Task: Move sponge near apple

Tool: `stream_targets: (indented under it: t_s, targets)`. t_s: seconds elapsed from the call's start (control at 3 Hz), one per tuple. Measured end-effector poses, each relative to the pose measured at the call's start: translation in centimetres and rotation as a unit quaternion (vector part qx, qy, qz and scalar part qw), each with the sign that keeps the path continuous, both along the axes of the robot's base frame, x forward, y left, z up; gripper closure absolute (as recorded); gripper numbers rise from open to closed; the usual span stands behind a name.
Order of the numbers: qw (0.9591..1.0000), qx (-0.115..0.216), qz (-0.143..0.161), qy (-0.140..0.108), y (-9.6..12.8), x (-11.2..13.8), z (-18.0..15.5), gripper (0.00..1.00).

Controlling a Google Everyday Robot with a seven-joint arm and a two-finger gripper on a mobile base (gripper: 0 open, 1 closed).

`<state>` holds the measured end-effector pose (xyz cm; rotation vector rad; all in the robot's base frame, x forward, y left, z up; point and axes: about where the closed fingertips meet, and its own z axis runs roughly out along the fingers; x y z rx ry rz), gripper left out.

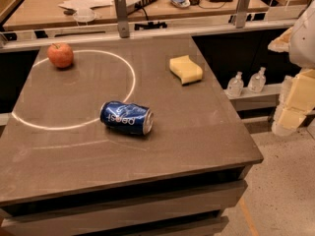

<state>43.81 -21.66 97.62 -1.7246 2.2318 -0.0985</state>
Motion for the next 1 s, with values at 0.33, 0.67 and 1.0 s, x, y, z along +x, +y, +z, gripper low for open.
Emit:
stream_targets:
  t_s: [0.33, 0.67, 1.0]
  targets:
    - [1.0, 0.0, 0.0, 0.0, 0.0, 0.0, 0.0, 0.0]
    - [0.9946, 0.091, -0.033, -0.037, 0.0, 0.9, -0.6, 0.0]
    - [0.9785, 0.18, -0.07, -0.073, 0.0, 1.7, -1.4, 0.0]
